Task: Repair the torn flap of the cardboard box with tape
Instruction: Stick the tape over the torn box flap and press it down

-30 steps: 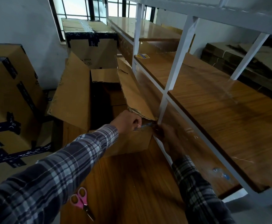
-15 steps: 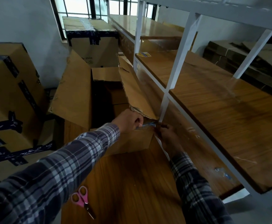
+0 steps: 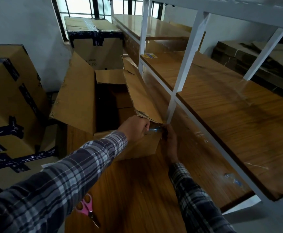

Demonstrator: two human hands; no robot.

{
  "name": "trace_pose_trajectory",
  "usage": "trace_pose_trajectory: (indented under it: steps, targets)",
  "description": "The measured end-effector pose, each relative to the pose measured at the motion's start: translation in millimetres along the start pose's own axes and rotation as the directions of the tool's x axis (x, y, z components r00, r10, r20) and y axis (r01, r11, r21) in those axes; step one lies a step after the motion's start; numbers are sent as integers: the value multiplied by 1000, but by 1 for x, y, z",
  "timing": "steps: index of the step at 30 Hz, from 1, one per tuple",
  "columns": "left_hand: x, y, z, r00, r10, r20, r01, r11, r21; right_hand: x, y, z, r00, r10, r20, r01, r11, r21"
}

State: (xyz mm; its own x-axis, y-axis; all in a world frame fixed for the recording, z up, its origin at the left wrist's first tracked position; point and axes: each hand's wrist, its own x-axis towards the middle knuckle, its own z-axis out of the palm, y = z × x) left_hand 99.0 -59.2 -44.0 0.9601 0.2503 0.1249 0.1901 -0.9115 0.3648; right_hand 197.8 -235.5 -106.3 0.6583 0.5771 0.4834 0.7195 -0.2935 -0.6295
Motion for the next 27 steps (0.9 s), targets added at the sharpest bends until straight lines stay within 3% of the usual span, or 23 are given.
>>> trace_pose_trajectory:
  steps: [5, 7, 11, 15, 19, 27]
  targets:
    - [0, 9, 11, 991, 42, -130, -36, 998, 44, 5, 7, 3, 997, 19, 71, -24, 997, 76]
    - [0, 11, 15, 981, 49, -187, -41, 998, 46, 10, 11, 4, 995, 55, 78, -57, 998, 22]
    - [0, 11, 19, 977, 74, -198, -62, 996, 66, 15, 51, 12, 997, 10, 81, 3, 987, -161]
    - [-2, 7, 17, 982, 50, -183, -39, 997, 61, 22, 17, -7, 993, 56, 103, -51, 997, -57]
    - [-2, 9, 16, 982, 41, -186, -23, 995, 95, 25, -12, -25, 970, -177, 167, 200, 971, -133]
    - [-2, 14, 19, 975, 39, -218, -16, 994, 104, 45, -2, -18, 903, -380, 203, 408, 904, -124]
